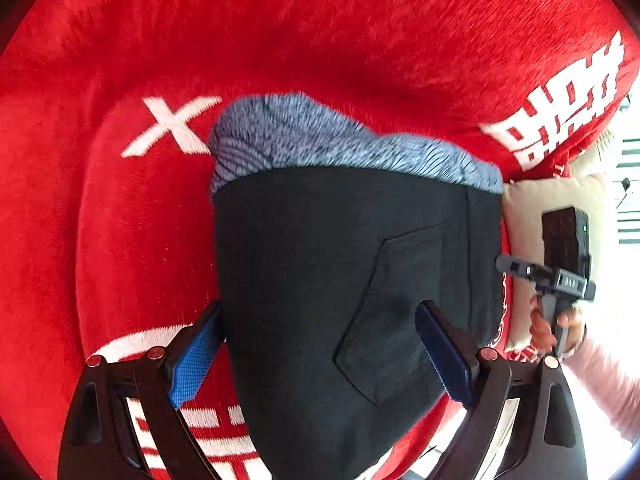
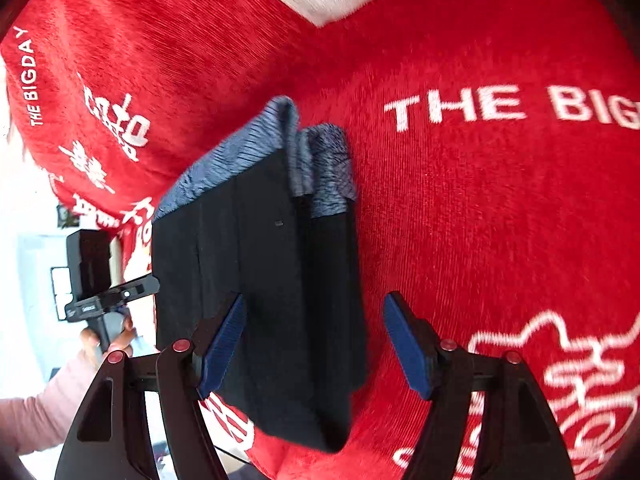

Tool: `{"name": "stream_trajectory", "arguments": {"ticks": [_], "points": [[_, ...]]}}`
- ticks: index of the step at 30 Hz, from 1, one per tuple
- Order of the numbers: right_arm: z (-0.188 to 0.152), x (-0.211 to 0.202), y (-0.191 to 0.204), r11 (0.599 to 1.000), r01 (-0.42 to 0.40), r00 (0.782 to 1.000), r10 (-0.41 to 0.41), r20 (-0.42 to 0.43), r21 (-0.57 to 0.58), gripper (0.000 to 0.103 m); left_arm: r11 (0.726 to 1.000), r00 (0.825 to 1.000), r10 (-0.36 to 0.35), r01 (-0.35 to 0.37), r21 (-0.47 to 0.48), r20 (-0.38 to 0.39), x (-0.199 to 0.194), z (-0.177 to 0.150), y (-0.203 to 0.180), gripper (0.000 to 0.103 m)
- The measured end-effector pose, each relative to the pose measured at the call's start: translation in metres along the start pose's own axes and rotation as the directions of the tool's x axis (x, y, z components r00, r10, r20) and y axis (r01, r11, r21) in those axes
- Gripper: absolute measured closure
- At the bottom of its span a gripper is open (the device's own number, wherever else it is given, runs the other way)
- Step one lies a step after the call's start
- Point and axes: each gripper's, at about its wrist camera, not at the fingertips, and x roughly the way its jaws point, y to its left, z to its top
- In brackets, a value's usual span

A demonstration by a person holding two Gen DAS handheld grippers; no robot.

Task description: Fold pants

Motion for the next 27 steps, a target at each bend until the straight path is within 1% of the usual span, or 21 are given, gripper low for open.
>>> {"name": "stream_trajectory", "arguments": {"ticks": [2, 4, 6, 7, 9, 10, 11, 12, 13, 14, 17, 19, 23, 27], "points": [[0.005, 0.007, -0.009, 0.998, -0.07, 0.997, 0.07, -0.013, 0.004, 0.029, 1.0, 0.999, -0.005, 0.005, 0.009, -0.032, 0.011, 0.003, 0.002, 0.009], [0.008, 0.011, -0.014, 0.992, -0.124, 0.992, 0.124, -0.011, 0.015, 0.029, 1.0, 0.999, -0.015, 0.016, 0.017, -0.046, 0.021, 0.005, 0.001, 0.009], [0.011, 0.015, -0.017, 0.988, -0.154, 0.988, 0.155, -0.008, 0.03, 0.03, 1.0, 0.999, -0.023, 0.023, 0.014, -0.04, 0.024, 0.006, 0.001, 0.009], [0.012, 0.016, -0.018, 0.985, -0.168, 0.986, 0.168, -0.007, 0.039, 0.032, 1.0, 0.999, -0.022, 0.022, 0.011, -0.031, 0.025, 0.007, -0.001, 0.009], [0.014, 0.018, -0.019, 0.979, -0.188, 0.982, 0.189, -0.007, 0.072, 0.039, 1.0, 1.0, -0.003, 0.003, 0.007, -0.013, 0.027, 0.006, -0.005, 0.009], [0.014, 0.018, -0.019, 0.98, -0.18, 0.983, 0.182, -0.008, 0.09, 0.045, 1.0, 1.0, 0.014, -0.014, 0.006, 0.001, 0.028, 0.005, -0.008, 0.01], [0.013, 0.017, -0.018, 0.979, -0.176, 0.984, 0.178, -0.007, 0.101, 0.054, 1.0, 1.0, 0.021, -0.021, 0.002, 0.011, 0.027, 0.004, -0.01, 0.014], [0.012, 0.015, -0.016, 0.979, -0.174, 0.985, 0.175, -0.002, 0.106, 0.057, 1.0, 0.999, 0.028, -0.028, 0.0, 0.021, 0.027, 0.004, -0.014, 0.016], [0.01, 0.012, -0.012, 0.979, -0.173, 0.985, 0.173, 0.007, 0.111, 0.062, 0.999, 0.999, 0.036, -0.036, 0.007, 0.036, 0.024, 0.001, -0.019, 0.022], [0.01, 0.011, -0.008, 0.978, -0.175, 0.985, 0.175, 0.014, 0.112, 0.065, 0.999, 0.998, 0.042, -0.042, 0.012, 0.045, 0.021, 0.0, -0.022, 0.025], [0.009, 0.007, 0.004, 0.972, -0.198, 0.98, 0.195, 0.035, 0.123, 0.068, 0.998, 0.996, 0.052, -0.054, 0.018, 0.067, 0.011, -0.003, -0.027, 0.037], [0.008, 0.003, 0.011, 0.969, -0.213, 0.977, 0.209, 0.045, 0.128, 0.069, 0.999, 0.996, 0.047, -0.048, 0.011, 0.082, 0.002, -0.005, -0.031, 0.041], [0.004, -0.005, 0.032, 0.968, -0.225, 0.974, 0.222, 0.044, 0.112, 0.069, 0.999, 0.994, 0.04, -0.041, 0.008, 0.103, -0.015, -0.014, -0.045, 0.043], [-0.011, -0.019, 0.043, 0.962, -0.251, 0.968, 0.248, 0.043, 0.106, 0.069, 0.999, 0.991, 0.048, -0.051, 0.016, 0.128, -0.035, -0.03, -0.06, 0.043]]}}
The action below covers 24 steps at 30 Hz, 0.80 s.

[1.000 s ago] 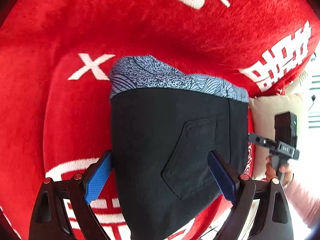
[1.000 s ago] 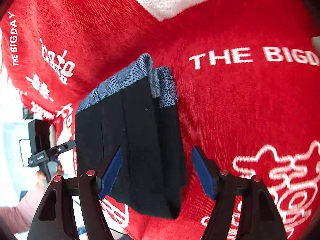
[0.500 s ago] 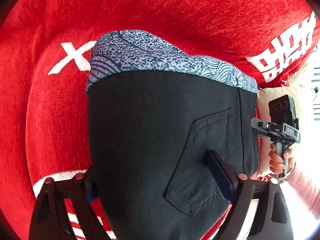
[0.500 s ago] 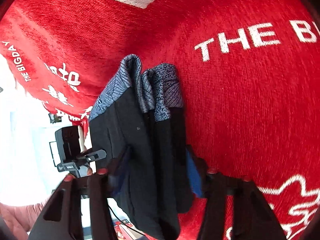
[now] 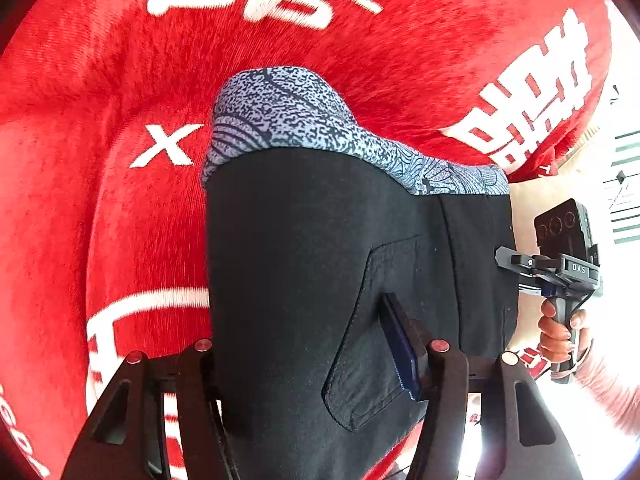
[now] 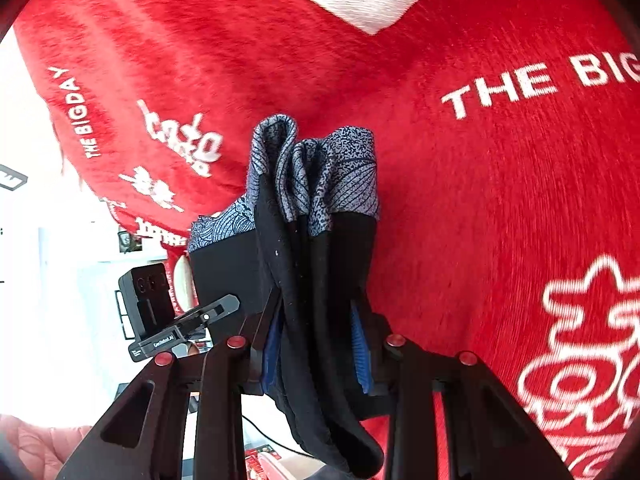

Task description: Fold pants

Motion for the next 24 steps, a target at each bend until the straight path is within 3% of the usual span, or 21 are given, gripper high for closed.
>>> {"name": "stream_trajectory", "arguments": {"ticks": [7, 13, 17, 18, 22, 24], "points": [[-0.051, -0.013, 0.018, 1.0, -0.025, 1.0, 0.024, 0.013, 0.018, 0.069, 1.0, 1.0, 0.008, -0.008, 0.017, -0.005, -0.028, -0.039, -0.011, 0.042], [-0.102, -0.007, 0.005, 0.997, -0.023, 0.998, 0.018, 0.058, 0.08, 0.069, 0.999, 0.999, 0.02, -0.018, 0.049, -0.031, -0.028, -0.072, 0.003, 0.042], [-0.125, 0.008, -0.007, 0.995, 0.046, 0.997, -0.05, 0.052, 0.085, 0.069, 0.997, 0.997, 0.06, -0.057, 0.057, -0.048, -0.012, -0.094, 0.022, 0.042], [-0.128, 0.013, -0.008, 0.994, 0.08, 0.995, -0.083, 0.046, 0.071, 0.069, 0.996, 0.996, 0.076, -0.074, 0.054, -0.054, -0.008, -0.1, 0.027, 0.04], [-0.139, 0.031, -0.006, 0.968, 0.252, 0.965, -0.25, 0.078, -0.019, 0.059, 0.982, 0.982, 0.186, -0.187, 0.035, 0.027, 0.001, -0.117, 0.045, 0.007], [-0.141, 0.033, -0.006, 0.956, 0.29, 0.952, -0.286, 0.112, -0.03, 0.053, 0.98, 0.979, 0.198, -0.199, 0.007, 0.051, 0.001, -0.119, 0.053, 0.0]]}}
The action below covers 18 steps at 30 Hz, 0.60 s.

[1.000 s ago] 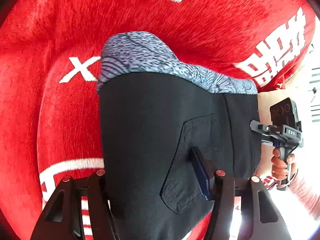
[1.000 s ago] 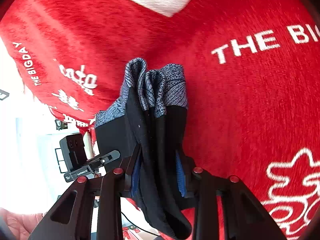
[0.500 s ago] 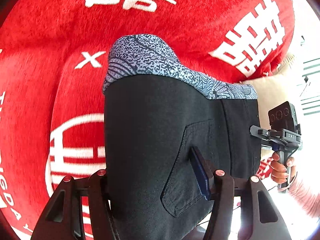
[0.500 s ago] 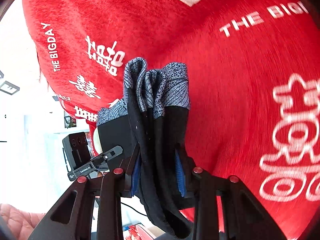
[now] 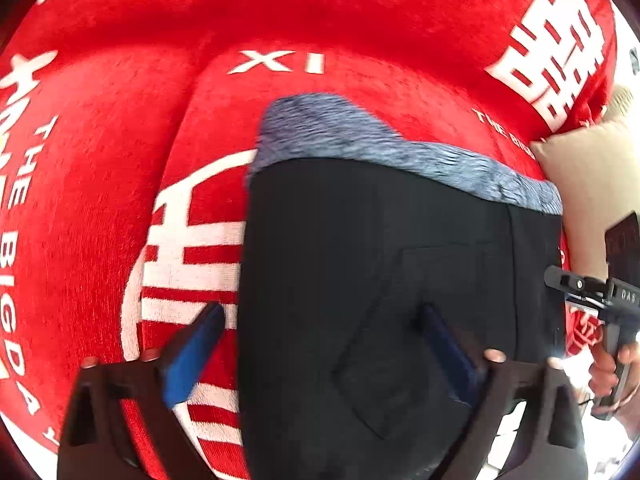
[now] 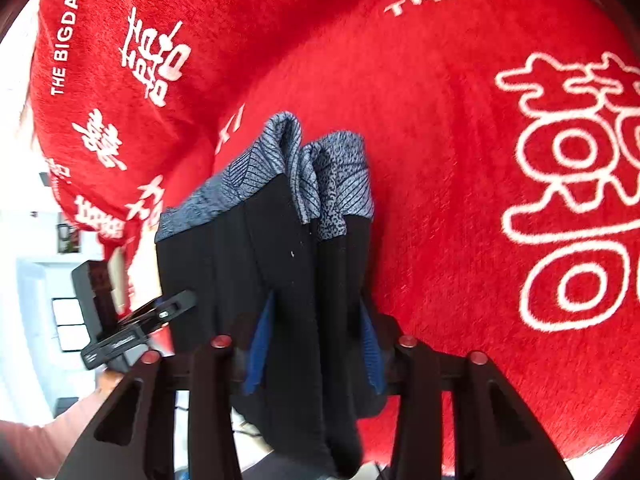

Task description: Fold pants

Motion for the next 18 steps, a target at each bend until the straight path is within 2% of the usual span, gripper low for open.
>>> {"name": "stream_trajectory", "arguments": {"ticks": [2, 6, 10, 13, 18], "points": [[-0.003, 0.003, 0.001, 0.997, 0.065, 0.997, -0.064, 0.035, -0.039, 0.039, 0.999, 1.0, -0.017, 0.017, -0.035, 0.005, 0.004, -0.002, 0.007, 0.0], [-0.001, 0.007, 0.005, 0.992, 0.125, 0.991, -0.124, 0.057, -0.016, 0.028, 0.999, 1.0, 0.01, -0.01, -0.036, 0.008, 0.001, -0.003, 0.005, 0.0], [0.0, 0.002, 0.019, 0.975, 0.223, 0.974, -0.221, 0.06, -0.027, 0.026, 0.994, 0.993, 0.113, -0.113, -0.01, 0.02, -0.016, 0.0, -0.005, 0.0], [-0.005, -0.009, 0.03, 0.949, 0.313, 0.949, -0.312, 0.05, -0.032, 0.025, 0.987, 0.987, 0.16, -0.16, -0.007, 0.033, -0.038, -0.003, -0.008, 0.0], [-0.023, -0.029, 0.045, 0.933, 0.359, 0.933, -0.359, 0.028, 0.004, 0.023, 0.972, 0.972, 0.232, -0.233, 0.026, 0.028, -0.066, -0.015, -0.019, 0.0]]}}
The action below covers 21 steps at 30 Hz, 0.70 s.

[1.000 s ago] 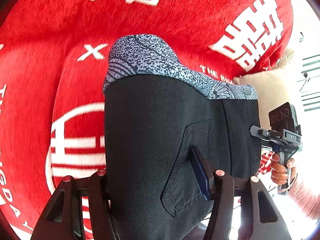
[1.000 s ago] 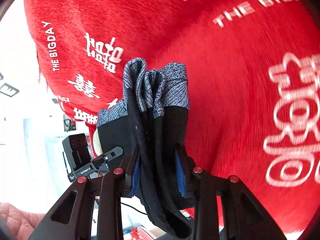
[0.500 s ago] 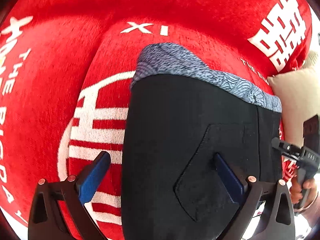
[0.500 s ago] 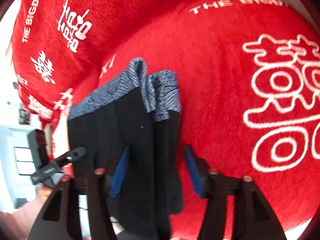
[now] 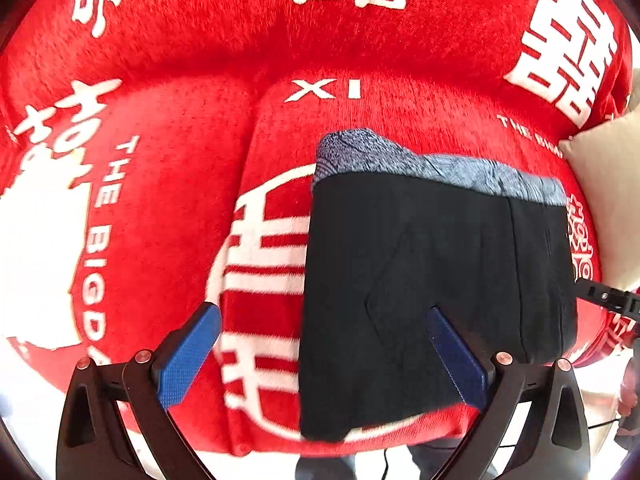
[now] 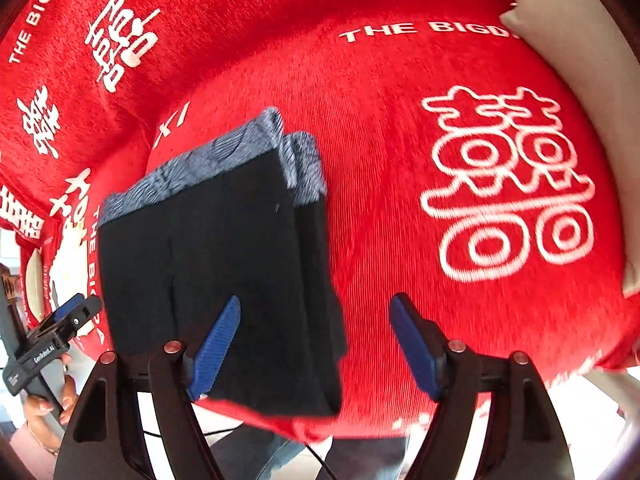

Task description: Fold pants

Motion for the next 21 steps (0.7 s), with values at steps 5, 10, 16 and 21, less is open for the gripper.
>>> {"name": "stream_trajectory", "arguments": {"ticks": [5, 10, 16, 21], "points": [[-0.026, -0.023, 0.015, 0.999, 0.042, 0.999, -0.042, -0.009, 0.006, 0.02, 0.999, 0.999, 0.027, -0.026, 0.033, -0.019, -0.022, -0.019, -0.016, 0.0], [-0.05, -0.044, 0.041, 0.994, 0.101, 0.995, -0.099, 0.032, -0.044, 0.0, 0.998, 0.998, 0.039, -0.036, 0.06, -0.058, -0.037, -0.038, -0.034, 0.0], [-0.065, -0.062, 0.065, 0.981, 0.165, 0.985, -0.161, 0.055, -0.098, 0.0, 0.995, 0.994, 0.076, -0.07, 0.073, -0.075, -0.057, -0.048, -0.048, 0.0], [-0.075, -0.077, 0.077, 0.98, 0.175, 0.984, -0.172, 0.044, -0.097, 0.0, 0.991, 0.993, 0.109, -0.104, 0.08, -0.055, -0.081, -0.049, -0.052, 0.0]]}}
